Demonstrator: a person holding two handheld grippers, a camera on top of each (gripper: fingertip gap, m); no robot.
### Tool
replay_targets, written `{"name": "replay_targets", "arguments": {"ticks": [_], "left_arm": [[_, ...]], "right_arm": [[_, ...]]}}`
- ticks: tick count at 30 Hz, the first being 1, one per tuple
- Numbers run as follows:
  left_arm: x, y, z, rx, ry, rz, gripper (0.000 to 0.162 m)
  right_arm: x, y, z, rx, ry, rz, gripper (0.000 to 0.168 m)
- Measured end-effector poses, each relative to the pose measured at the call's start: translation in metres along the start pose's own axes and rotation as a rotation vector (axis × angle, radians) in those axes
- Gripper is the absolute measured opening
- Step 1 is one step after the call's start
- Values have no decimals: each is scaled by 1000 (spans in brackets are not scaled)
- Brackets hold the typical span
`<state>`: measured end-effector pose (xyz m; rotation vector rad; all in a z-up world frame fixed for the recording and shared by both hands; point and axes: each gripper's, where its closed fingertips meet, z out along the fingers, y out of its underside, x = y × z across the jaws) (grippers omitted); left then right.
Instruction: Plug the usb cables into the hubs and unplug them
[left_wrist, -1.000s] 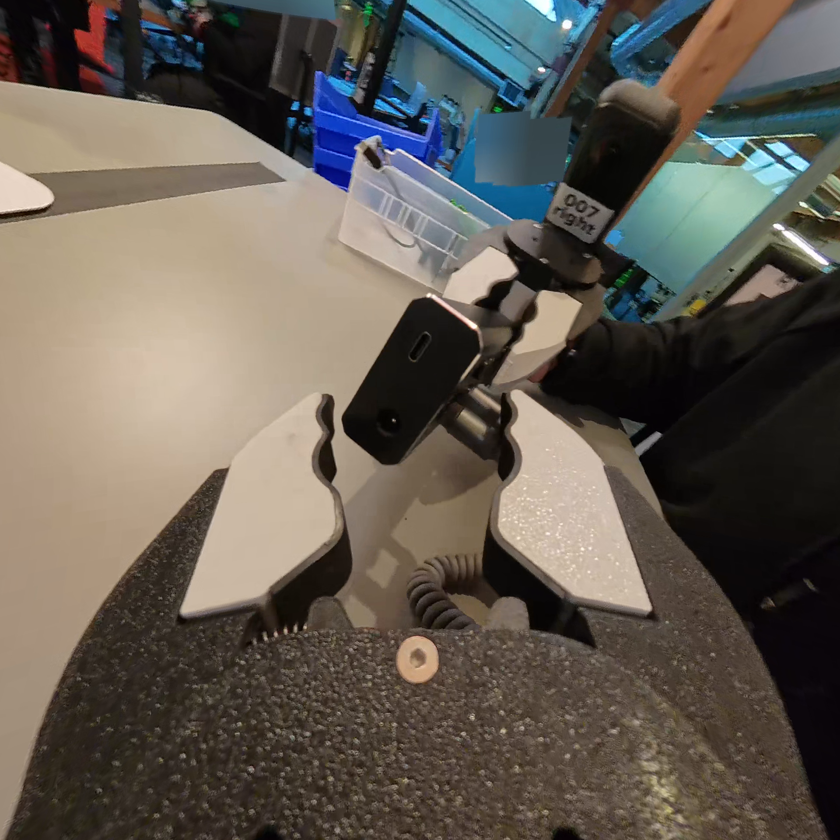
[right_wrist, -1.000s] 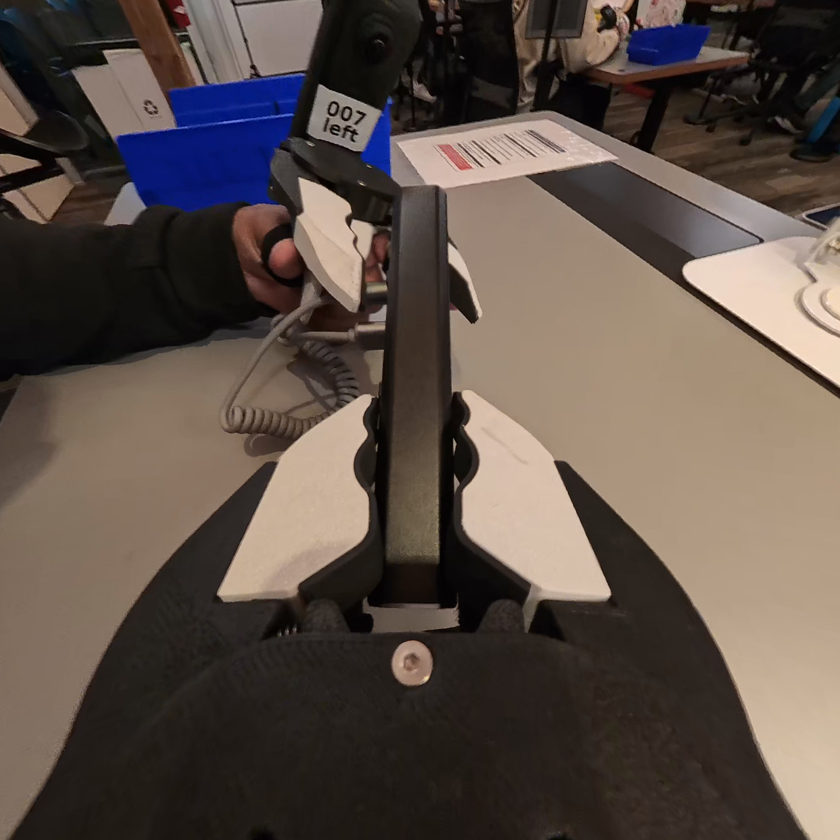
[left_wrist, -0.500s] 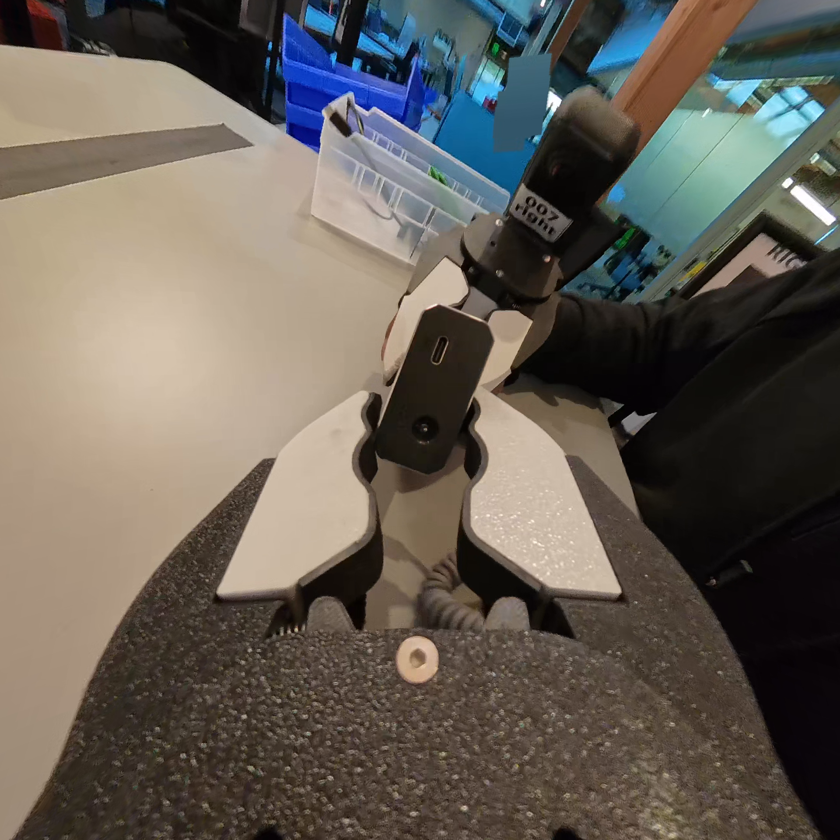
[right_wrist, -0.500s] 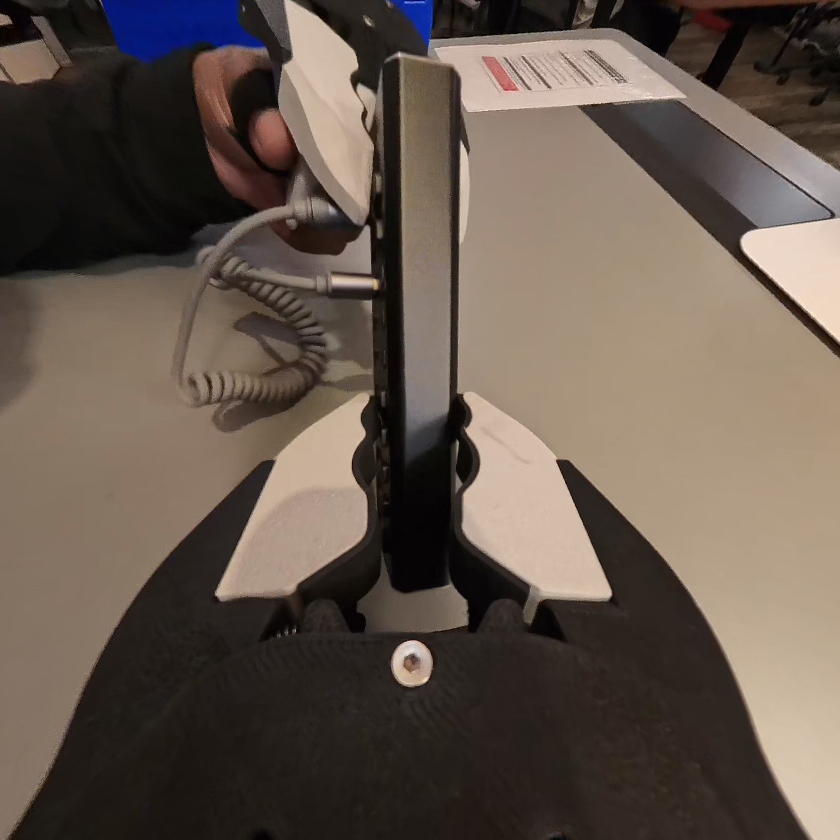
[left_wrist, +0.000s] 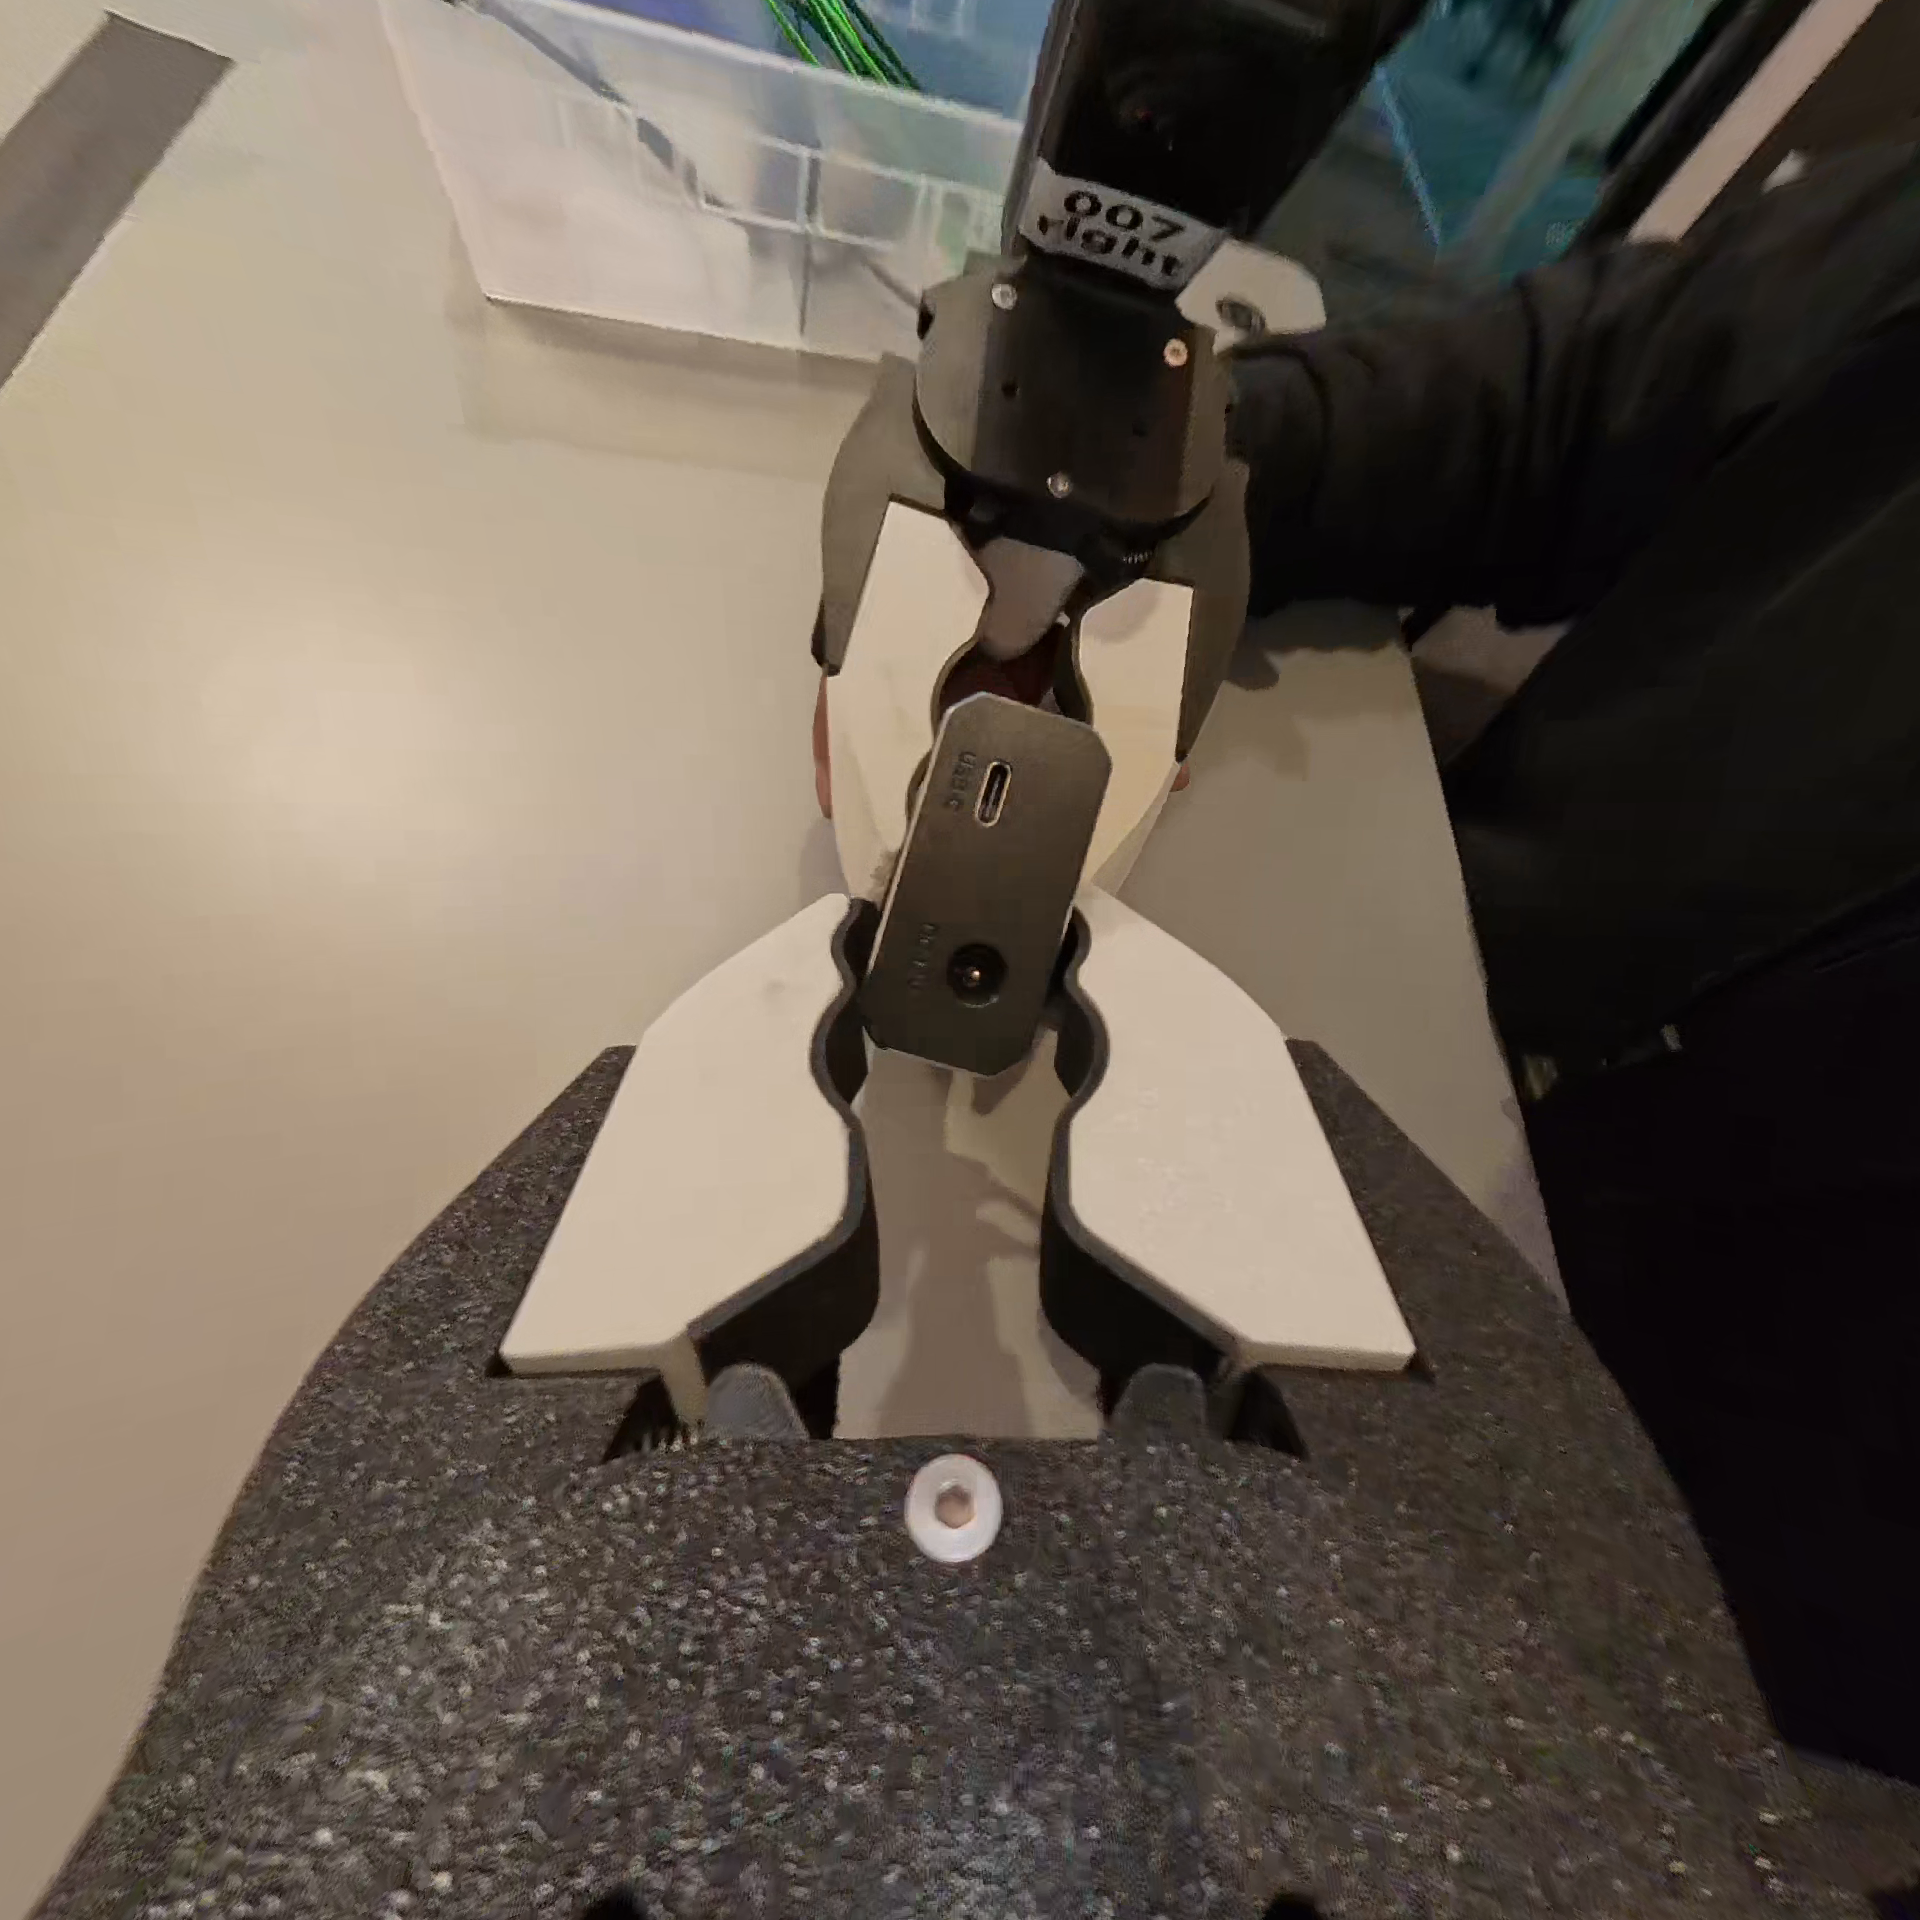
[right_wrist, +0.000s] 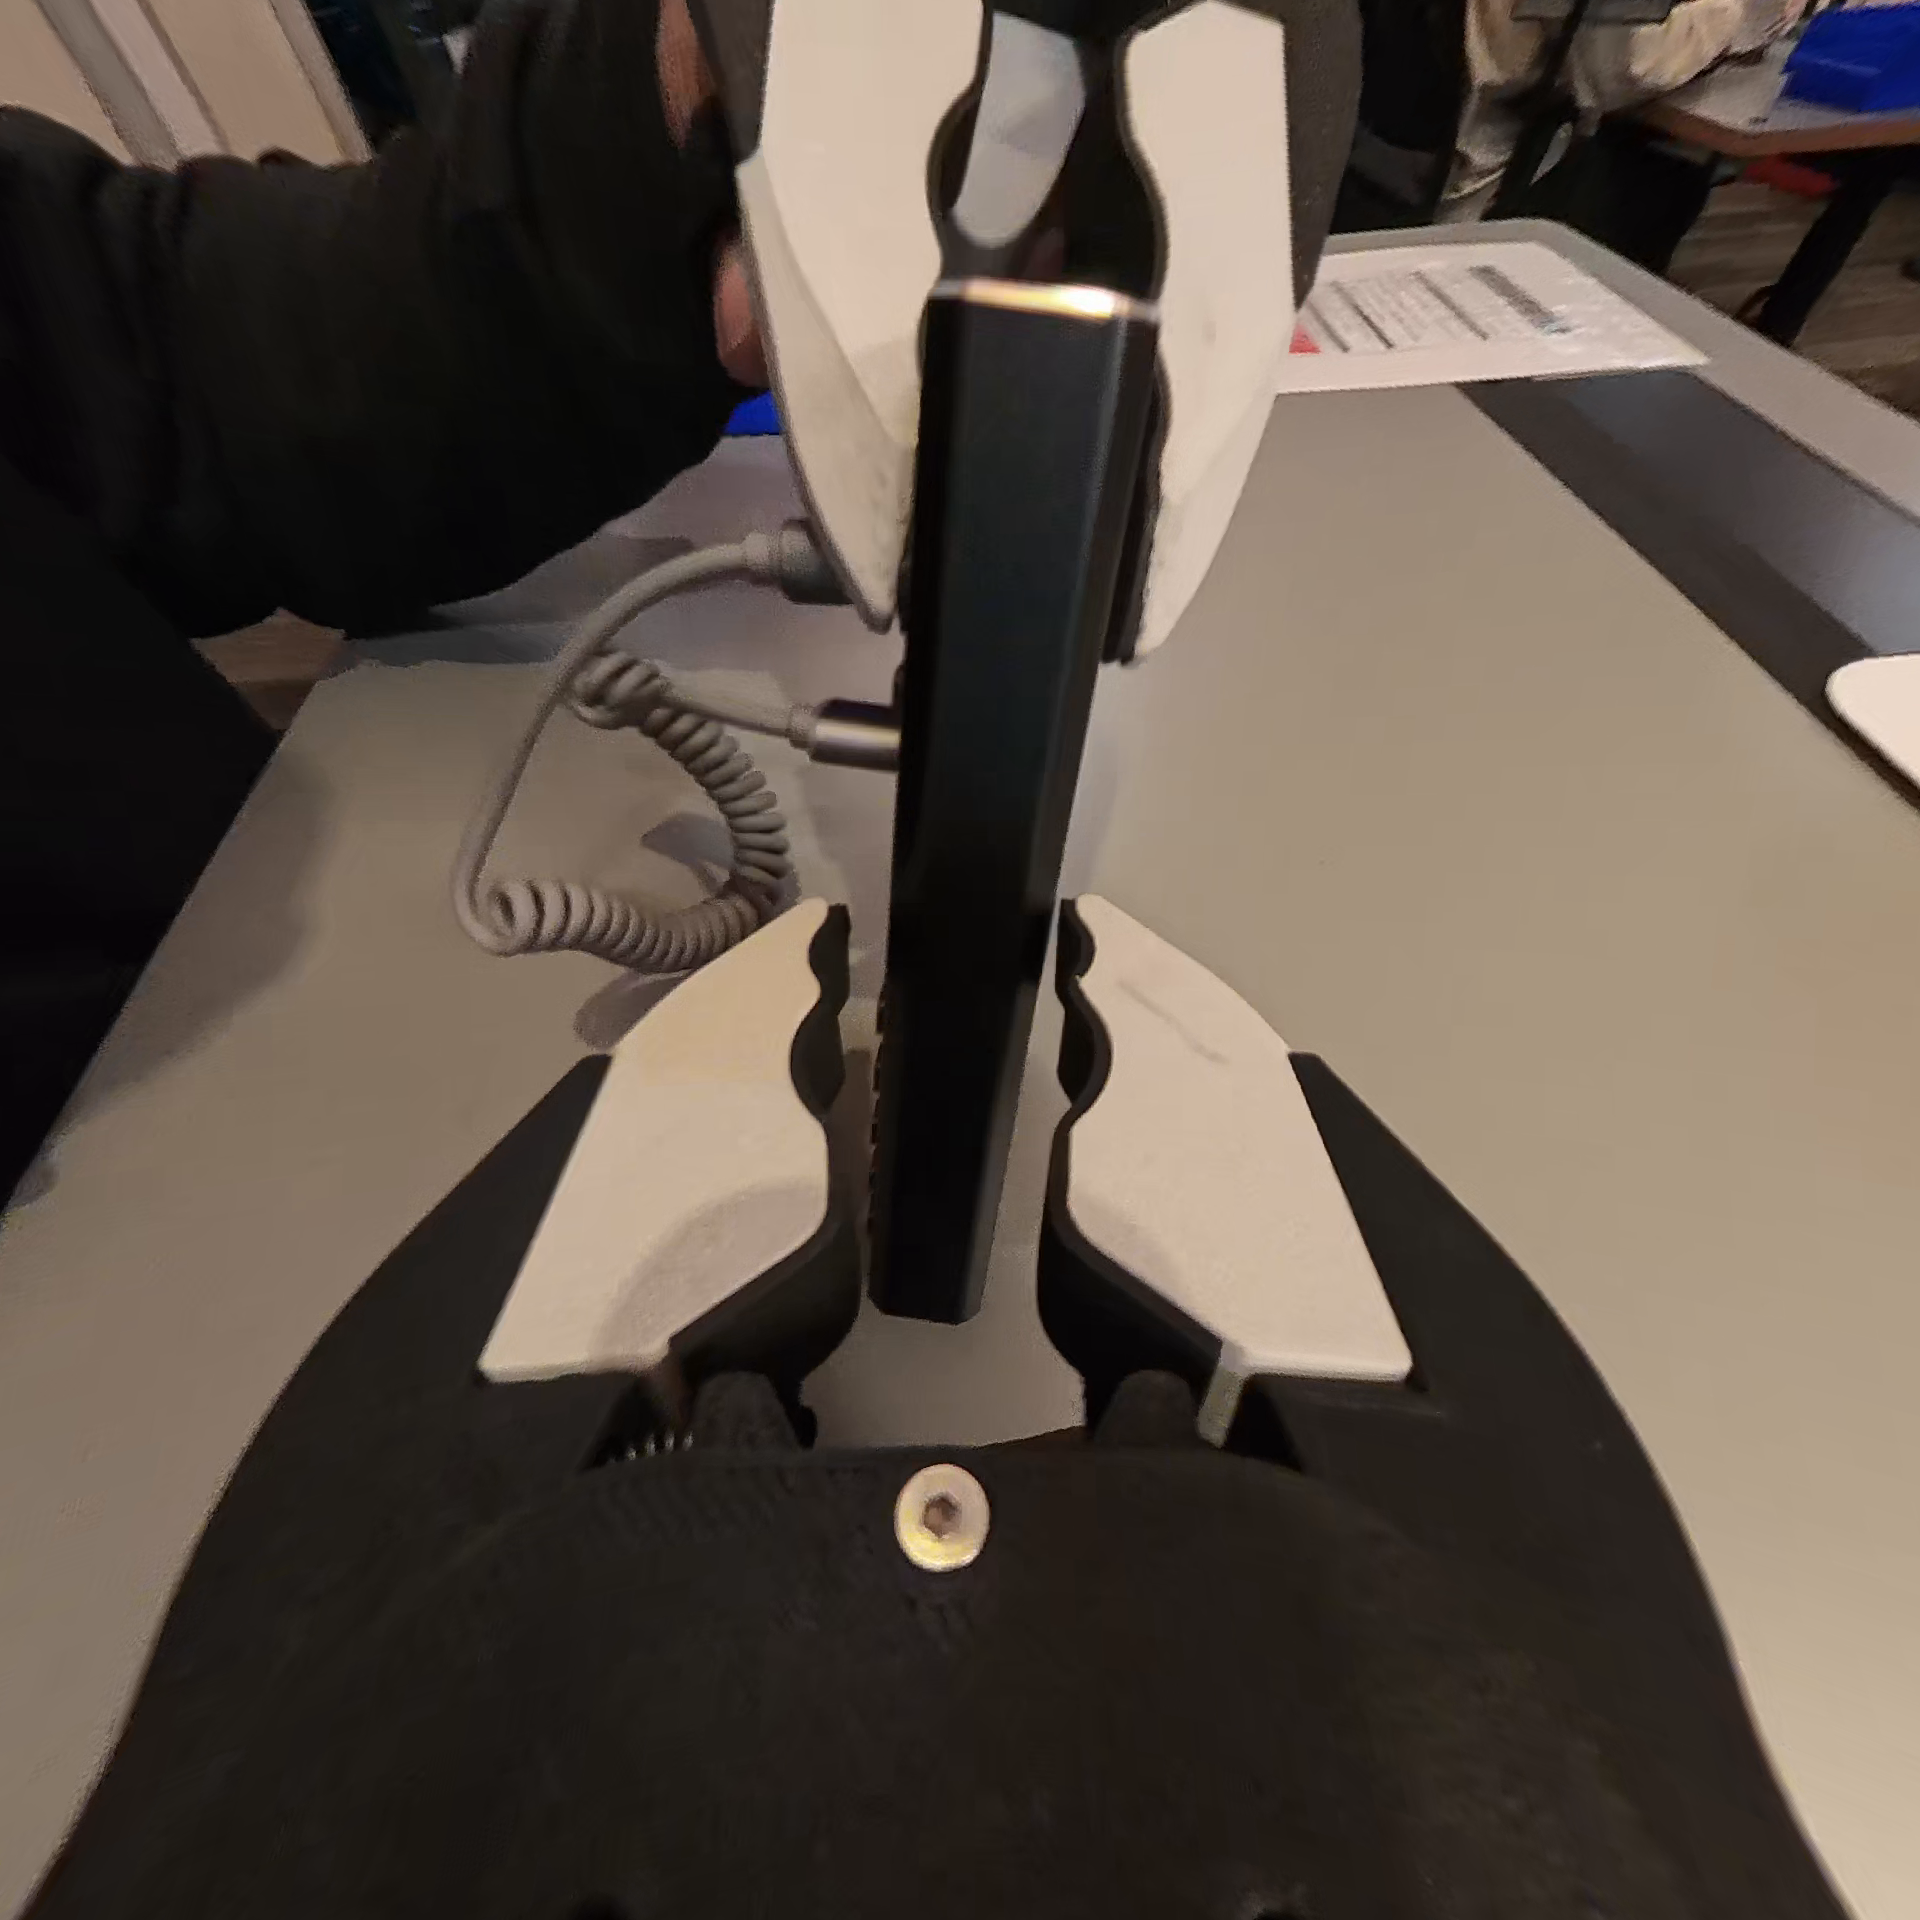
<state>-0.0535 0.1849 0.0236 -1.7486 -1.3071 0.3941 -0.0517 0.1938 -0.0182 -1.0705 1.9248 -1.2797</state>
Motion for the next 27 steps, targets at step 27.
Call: {"name": "replay_targets", "arguments": {"ticks": [27], "left_arm": [[31, -30, 16, 118, 213, 280, 56]], "right_arm": [[-39, 0, 7, 79, -178, 37, 71]]}}
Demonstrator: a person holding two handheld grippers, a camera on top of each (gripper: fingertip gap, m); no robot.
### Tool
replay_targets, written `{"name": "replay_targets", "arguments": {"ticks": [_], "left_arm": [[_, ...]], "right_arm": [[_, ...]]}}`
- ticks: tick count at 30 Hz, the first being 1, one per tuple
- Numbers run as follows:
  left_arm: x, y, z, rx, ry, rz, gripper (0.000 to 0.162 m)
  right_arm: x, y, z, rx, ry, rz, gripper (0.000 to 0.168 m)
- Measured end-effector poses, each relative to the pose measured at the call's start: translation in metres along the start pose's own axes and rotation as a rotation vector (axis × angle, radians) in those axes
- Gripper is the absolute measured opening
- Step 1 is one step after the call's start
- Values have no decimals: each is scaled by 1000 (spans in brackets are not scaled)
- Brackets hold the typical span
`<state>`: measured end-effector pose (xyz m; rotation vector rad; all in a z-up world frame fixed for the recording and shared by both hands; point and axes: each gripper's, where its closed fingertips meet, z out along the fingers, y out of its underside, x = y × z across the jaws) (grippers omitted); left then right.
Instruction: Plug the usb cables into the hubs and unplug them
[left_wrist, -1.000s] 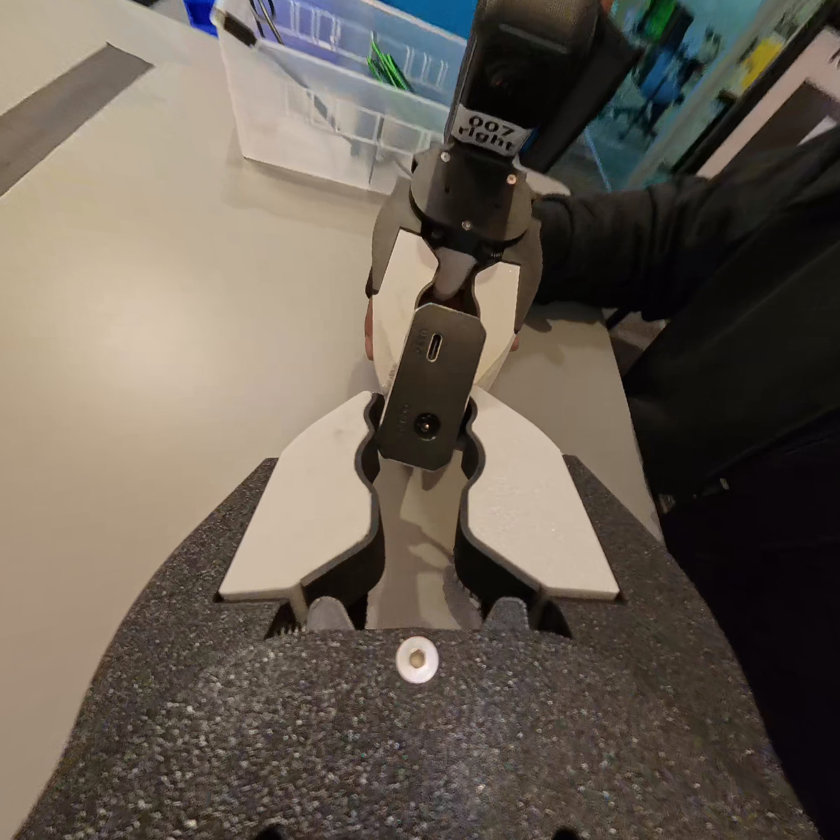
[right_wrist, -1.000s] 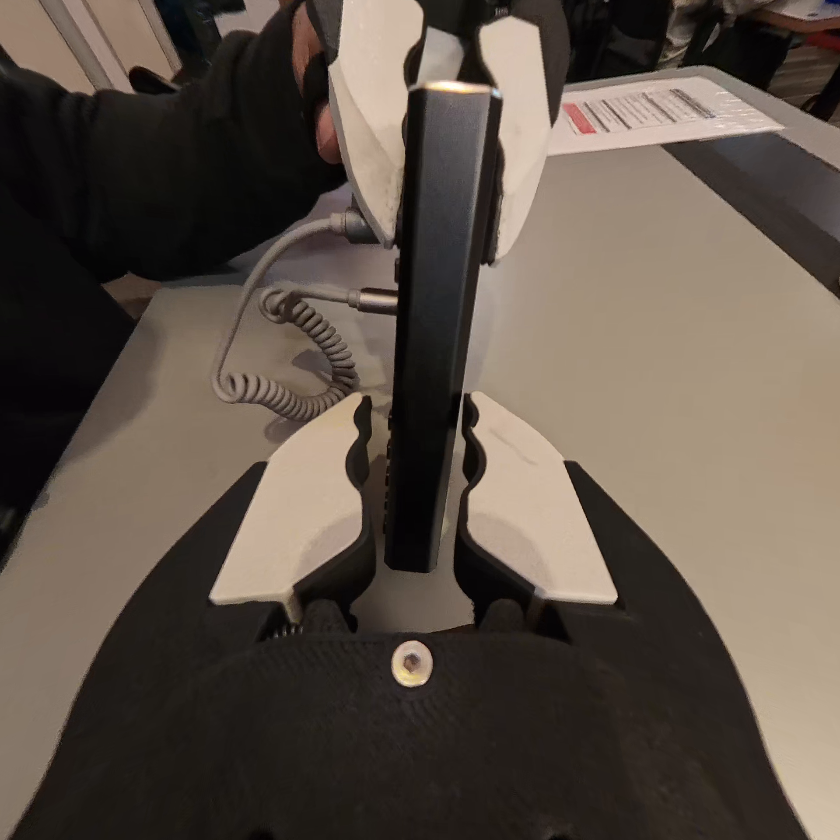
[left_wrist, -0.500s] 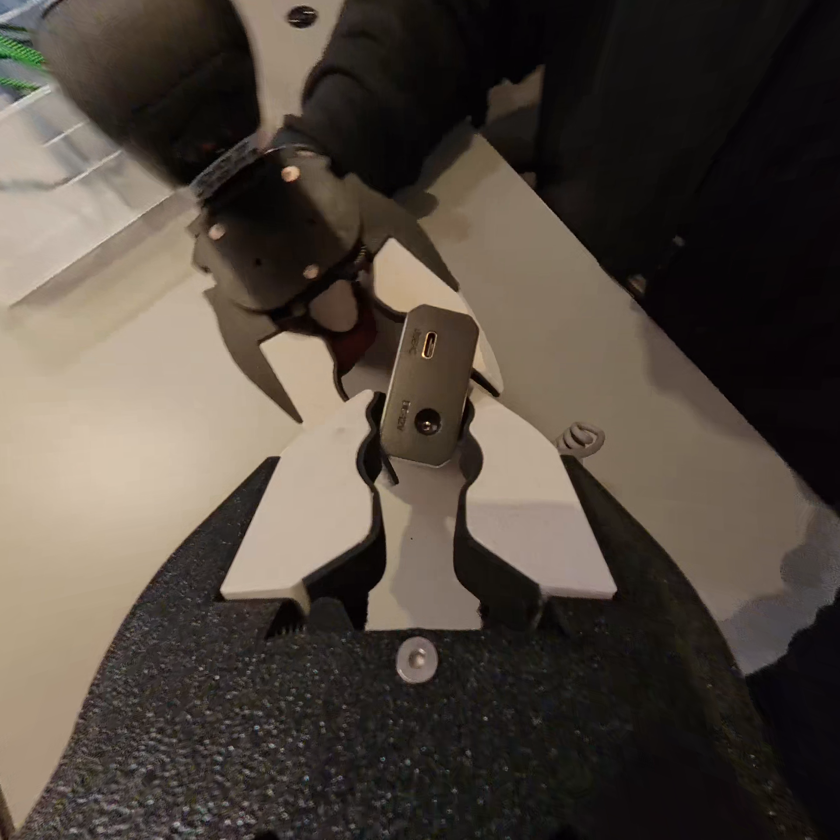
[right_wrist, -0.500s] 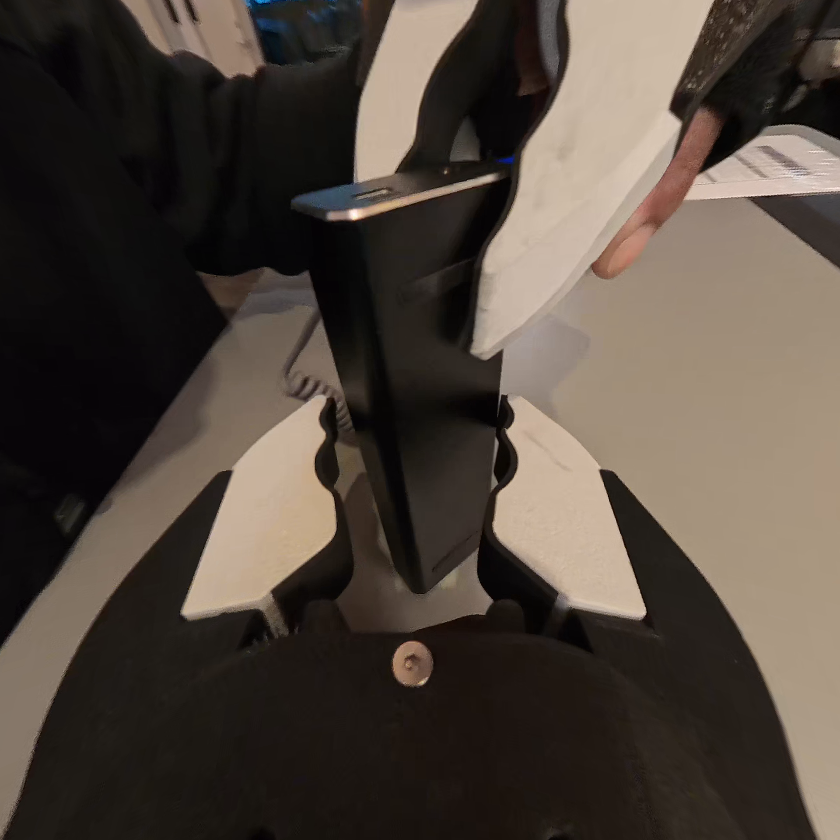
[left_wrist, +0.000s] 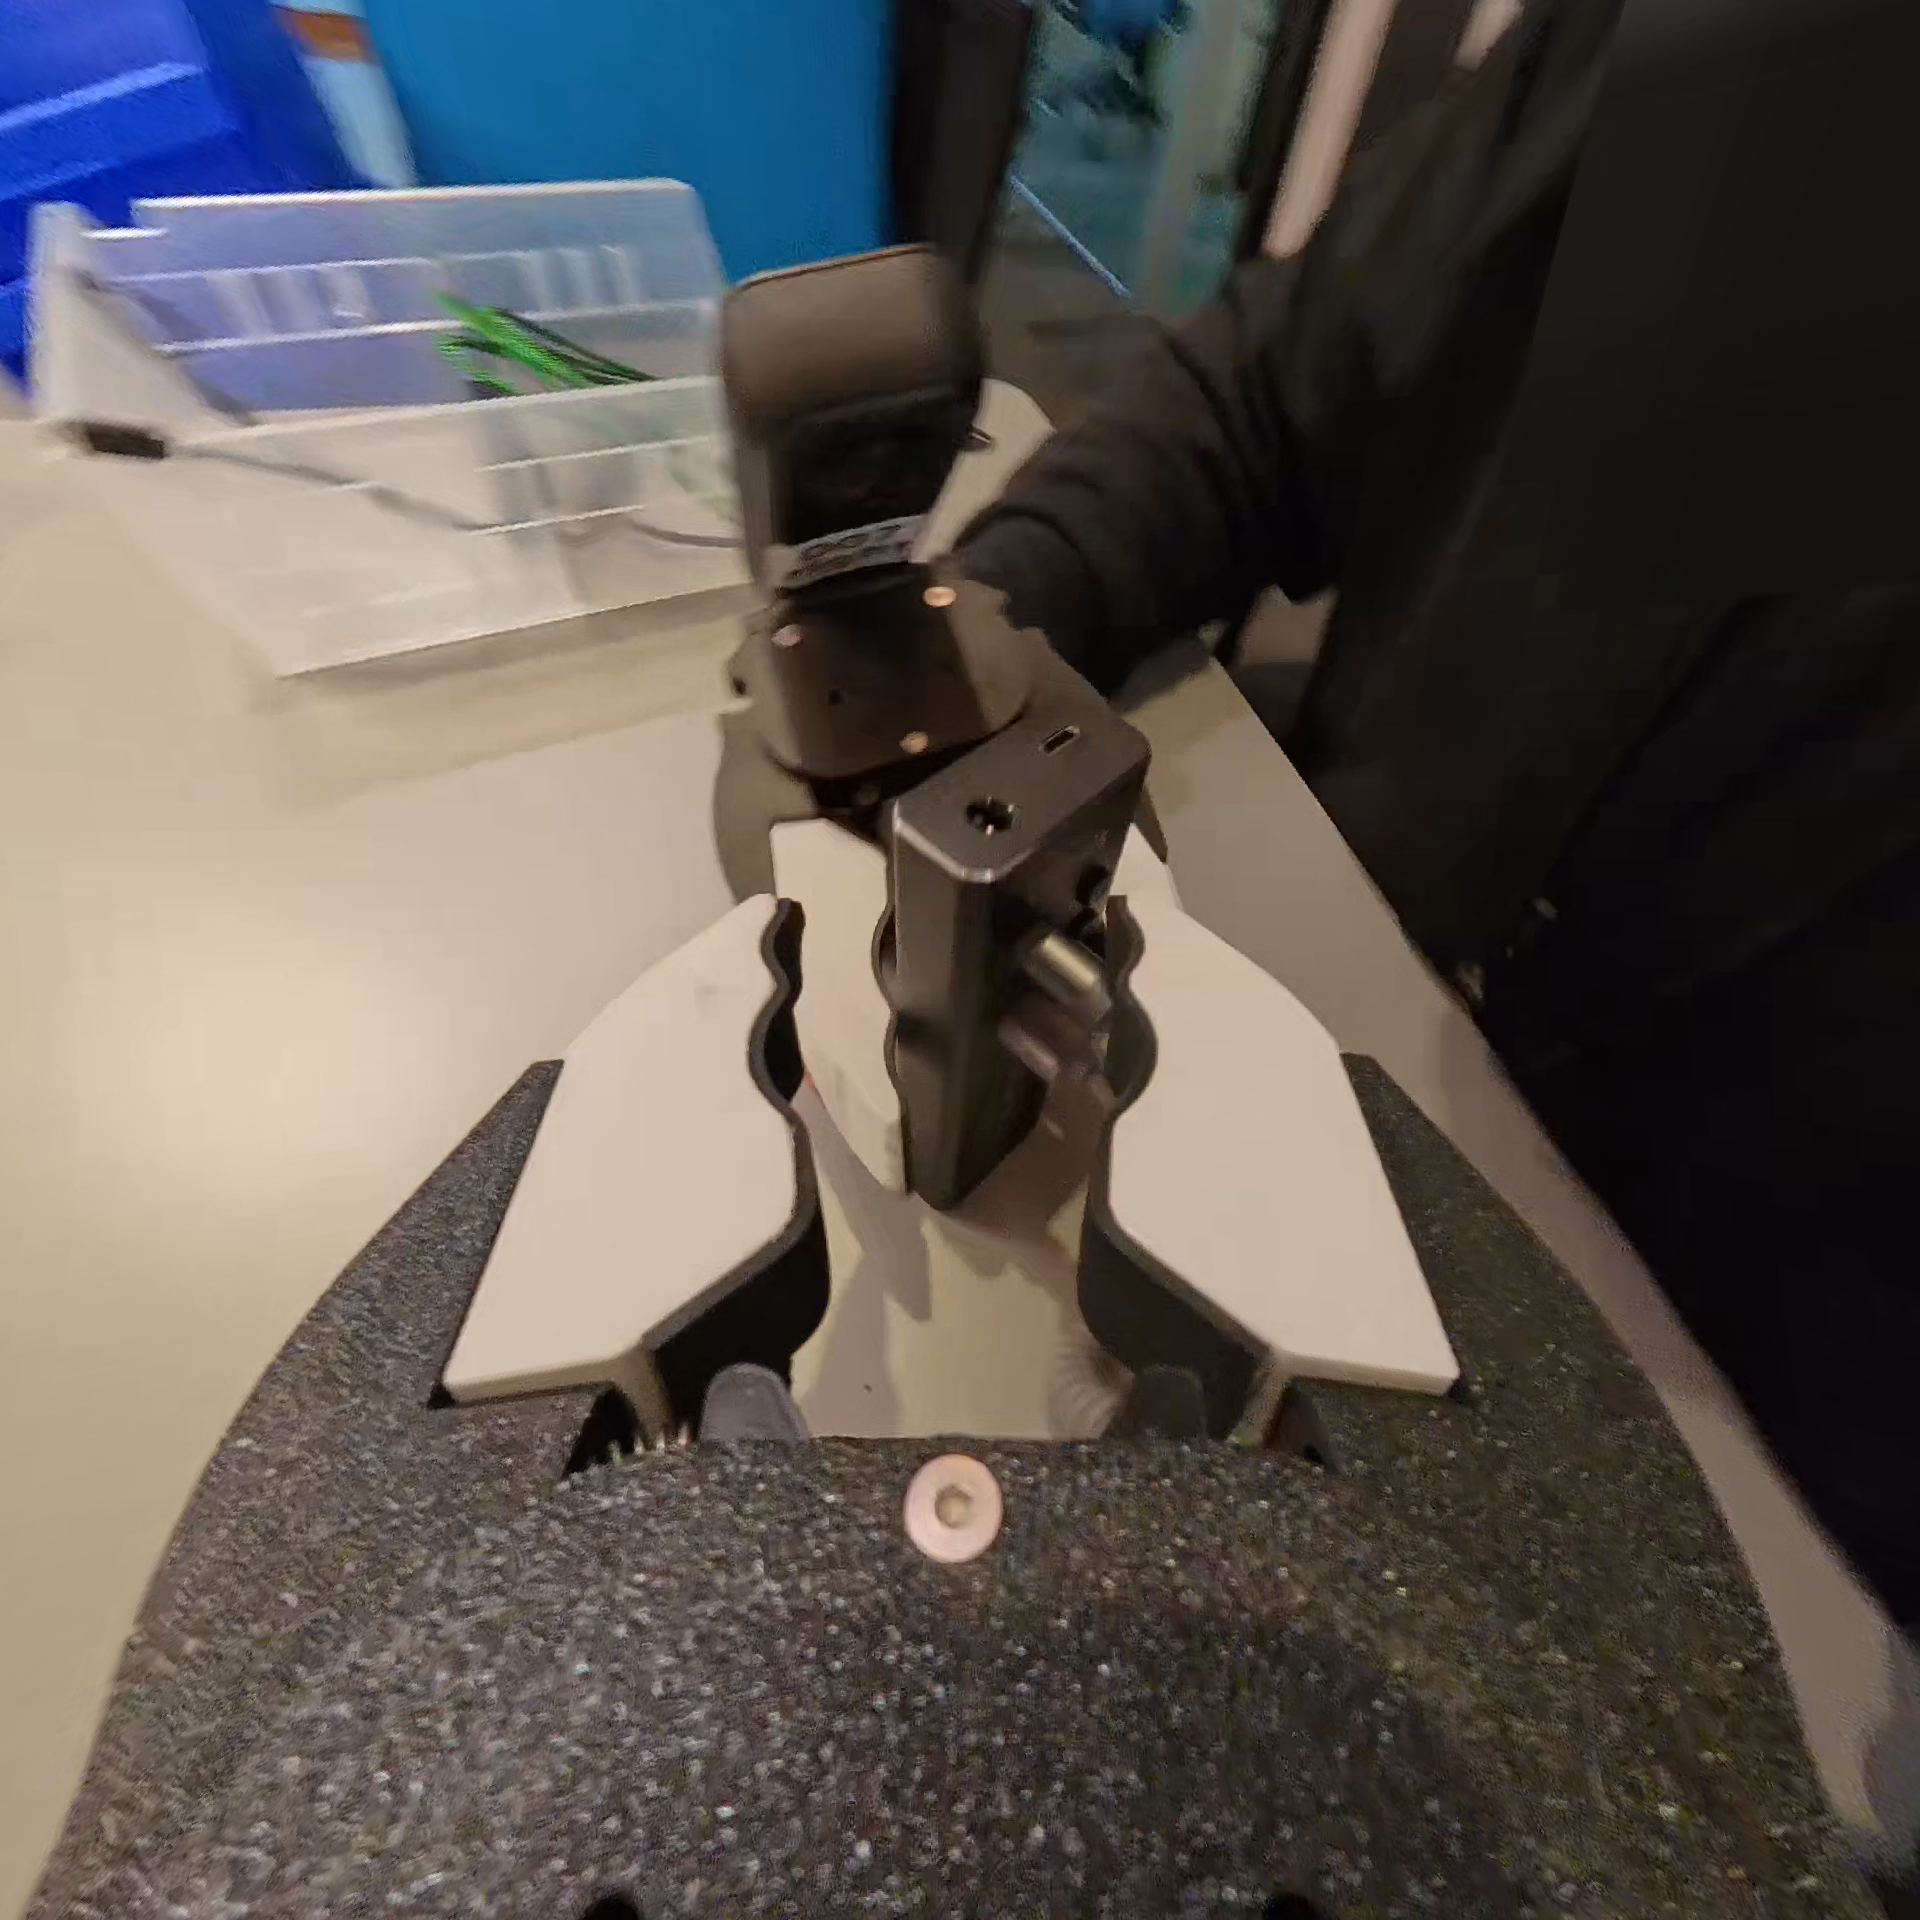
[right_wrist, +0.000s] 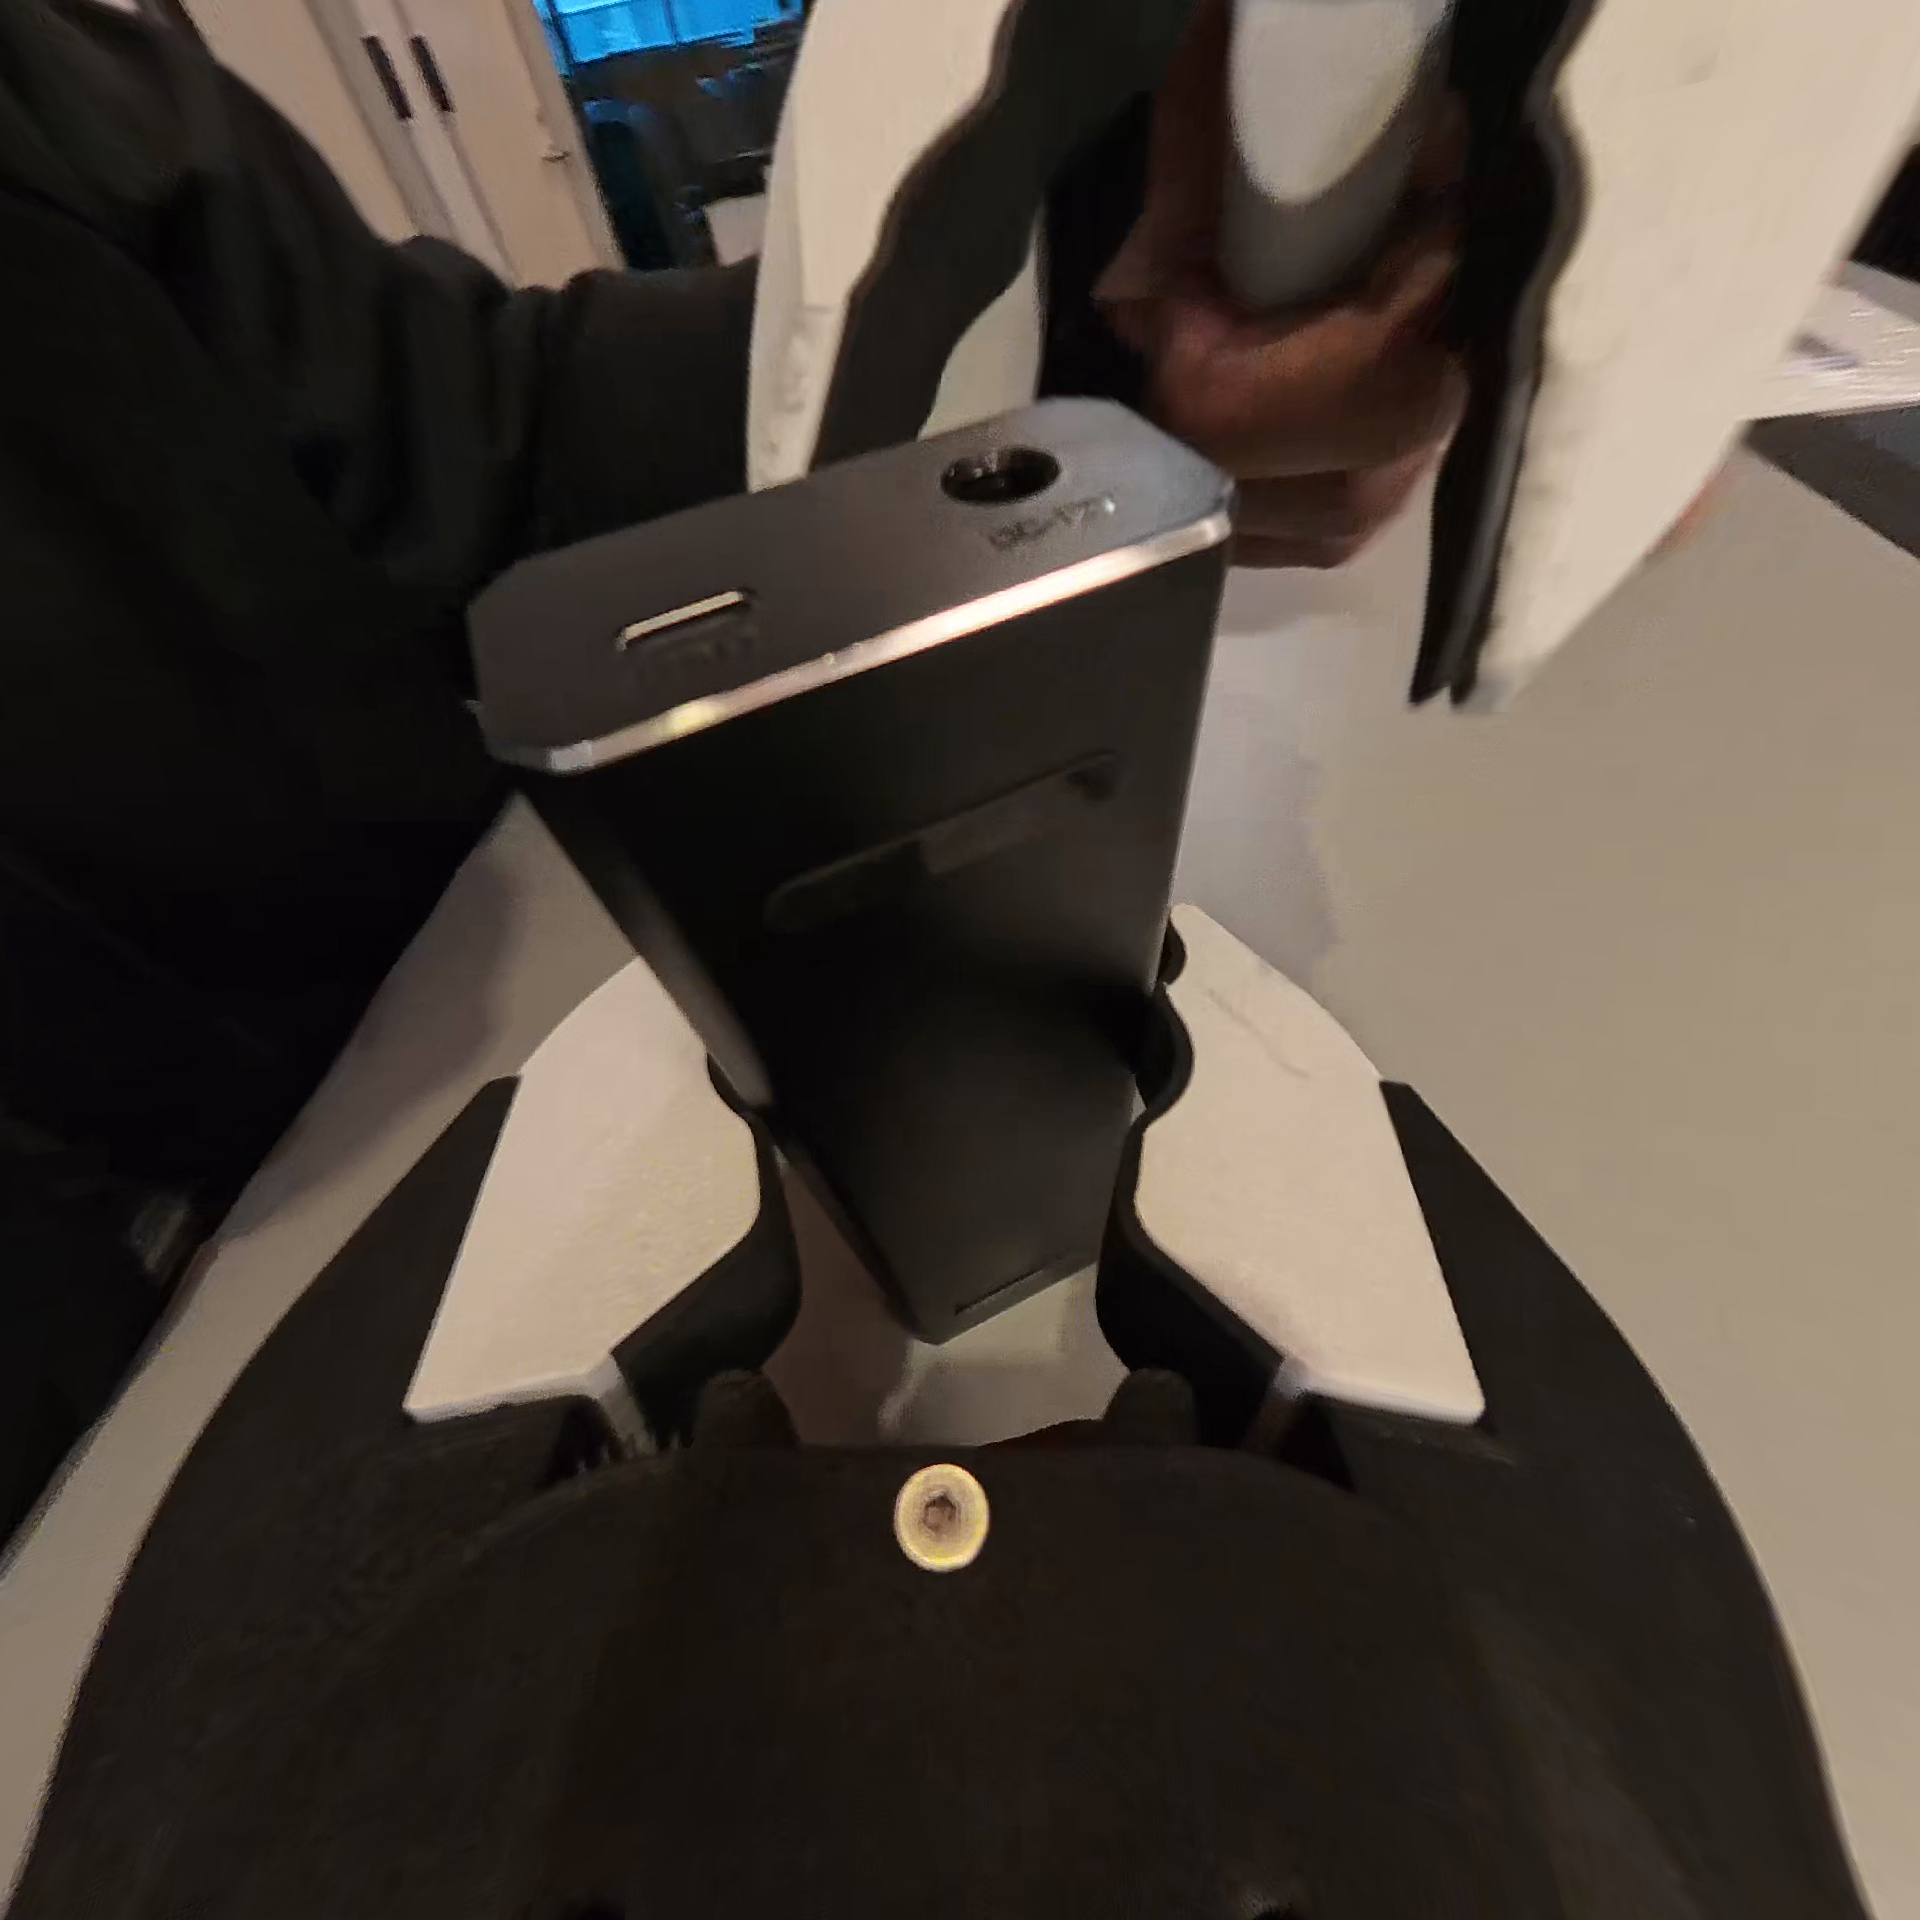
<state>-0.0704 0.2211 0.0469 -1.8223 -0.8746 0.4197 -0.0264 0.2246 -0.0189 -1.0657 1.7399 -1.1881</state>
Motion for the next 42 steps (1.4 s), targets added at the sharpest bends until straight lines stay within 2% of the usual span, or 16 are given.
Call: {"name": "replay_targets", "arguments": {"ticks": [2, 5, 10, 12, 14, 15, 16, 17, 22, 26, 32, 35, 42], "left_arm": [[4, 12, -10, 29, -98, -75, 54], [12, 28, -17, 43, -228, -144, 43], [18, 30, -9, 86, -305, -135, 11], [15, 31, -6, 72, -336, -120, 18], [14, 32, -2, 43, -354, -123, 39], [14, 32, 0, 33, -358, -122, 39], [13, 30, 1, 36, -364, -113, 30], [13, 29, 2, 47, -369, -102, 13], [12, 28, 2, 74, -369, -91, 12], [17, 29, 2, 74, -320, -84, 11], [17, 30, 4, 52, -315, -97, 11], [16, 28, 4, 57, -325, -98, 11], [17, 27, 7, 32, -313, -116, 11]], "right_arm": [[5, -1, 2, -1, 77, 1, 71], [15, -2, 2, 12, 179, 23, 70], [16, -3, 0, 45, 211, 47, 70], [18, -2, -1, 43, 227, 45, 70], [18, -3, 0, 48, 246, 46, 70], [18, -3, 0, 51, 256, 45, 70], [19, -4, 1, 54, 267, 43, 70], [18, -4, 1, 53, 274, 40, 70], [14, -7, -3, 35, 229, -47, 70], [3, -38, -15, 162, 141, -81, 74], [-1, -37, -6, 136, 117, -99, 70], [-1, -42, -10, 199, 123, -92, 70], [-2, -39, -13, 228, 113, -84, 70]]}}
